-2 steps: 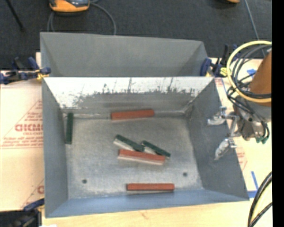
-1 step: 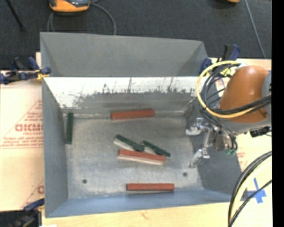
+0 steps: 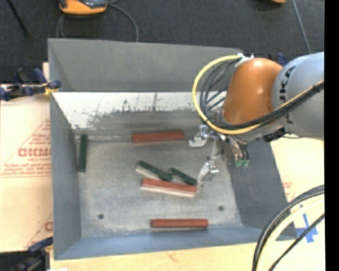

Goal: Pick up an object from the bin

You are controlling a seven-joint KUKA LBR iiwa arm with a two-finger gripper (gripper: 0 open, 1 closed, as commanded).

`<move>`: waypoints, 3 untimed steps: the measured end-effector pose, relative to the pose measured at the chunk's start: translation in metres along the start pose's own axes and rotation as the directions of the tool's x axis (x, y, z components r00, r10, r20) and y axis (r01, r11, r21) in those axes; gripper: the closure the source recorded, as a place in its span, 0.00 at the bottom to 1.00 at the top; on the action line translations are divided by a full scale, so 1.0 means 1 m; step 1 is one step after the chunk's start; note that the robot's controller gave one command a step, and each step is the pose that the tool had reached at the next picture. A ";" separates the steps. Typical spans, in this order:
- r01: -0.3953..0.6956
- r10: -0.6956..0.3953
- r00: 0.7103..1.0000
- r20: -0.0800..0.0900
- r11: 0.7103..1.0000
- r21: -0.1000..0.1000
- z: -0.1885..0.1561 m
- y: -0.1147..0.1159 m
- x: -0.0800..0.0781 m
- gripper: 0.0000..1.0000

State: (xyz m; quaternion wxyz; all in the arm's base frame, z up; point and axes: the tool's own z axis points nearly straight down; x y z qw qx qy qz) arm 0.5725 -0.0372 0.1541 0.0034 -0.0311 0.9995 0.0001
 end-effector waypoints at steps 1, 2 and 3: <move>-0.068 0.068 0.998 -0.005 0.998 0.000 0.008 -0.005 0.020 0.00; -0.078 0.078 0.997 -0.001 0.997 0.002 0.080 0.043 -0.014 0.00; -0.077 0.077 0.997 0.000 0.997 0.001 0.074 0.042 -0.014 1.00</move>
Offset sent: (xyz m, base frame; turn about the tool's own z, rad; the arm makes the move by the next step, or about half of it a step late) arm 0.0066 0.0442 -0.0841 0.0822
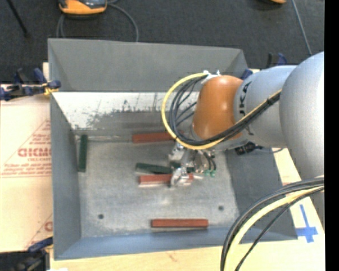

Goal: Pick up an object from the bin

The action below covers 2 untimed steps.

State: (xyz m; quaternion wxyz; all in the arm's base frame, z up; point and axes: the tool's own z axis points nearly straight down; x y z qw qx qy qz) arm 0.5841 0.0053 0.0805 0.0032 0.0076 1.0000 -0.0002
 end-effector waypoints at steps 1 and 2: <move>0.001 -0.001 1.000 0.000 1.000 0.000 0.000 0.000 0.000 1.00; 0.002 -0.002 1.000 -0.003 1.000 0.001 -0.004 0.000 0.002 1.00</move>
Offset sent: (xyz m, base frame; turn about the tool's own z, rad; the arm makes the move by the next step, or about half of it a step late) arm 0.0001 -0.0001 0.0899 0.0000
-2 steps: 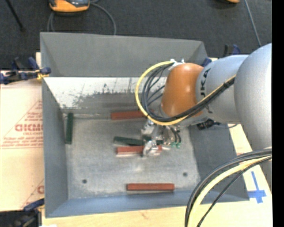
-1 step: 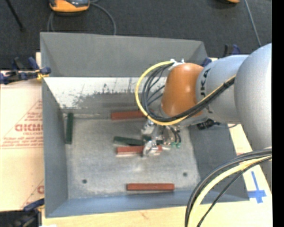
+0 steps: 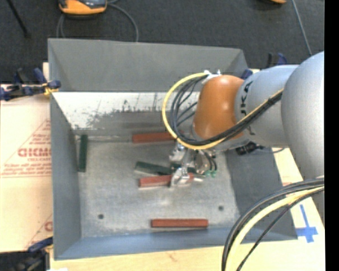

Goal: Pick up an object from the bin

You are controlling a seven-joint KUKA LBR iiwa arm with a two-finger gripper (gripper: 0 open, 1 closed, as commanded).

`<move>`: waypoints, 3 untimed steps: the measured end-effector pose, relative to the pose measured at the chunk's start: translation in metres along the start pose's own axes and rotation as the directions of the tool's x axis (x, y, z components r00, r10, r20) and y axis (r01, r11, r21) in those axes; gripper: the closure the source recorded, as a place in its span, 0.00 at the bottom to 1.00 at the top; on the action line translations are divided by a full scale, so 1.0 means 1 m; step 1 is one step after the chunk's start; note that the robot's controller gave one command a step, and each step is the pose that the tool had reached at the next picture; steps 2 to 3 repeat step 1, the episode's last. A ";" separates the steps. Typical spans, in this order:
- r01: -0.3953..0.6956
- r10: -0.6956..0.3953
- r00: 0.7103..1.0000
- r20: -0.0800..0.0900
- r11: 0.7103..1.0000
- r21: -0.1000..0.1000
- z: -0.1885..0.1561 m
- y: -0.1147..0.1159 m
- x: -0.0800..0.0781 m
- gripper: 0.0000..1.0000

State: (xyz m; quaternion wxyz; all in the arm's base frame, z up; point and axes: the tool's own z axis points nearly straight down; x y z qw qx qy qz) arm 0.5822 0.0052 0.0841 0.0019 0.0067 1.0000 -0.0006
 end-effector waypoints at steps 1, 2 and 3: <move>0.000 0.000 1.000 -0.006 1.000 0.000 -0.016 0.000 0.003 1.00; 0.000 0.000 1.000 -0.006 1.000 0.000 -0.016 0.000 0.003 1.00; 0.000 0.000 1.000 -0.006 1.000 0.000 -0.016 0.000 0.003 1.00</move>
Offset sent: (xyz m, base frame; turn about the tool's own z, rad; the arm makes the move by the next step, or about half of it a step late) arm -0.0001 0.0001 0.0408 0.0000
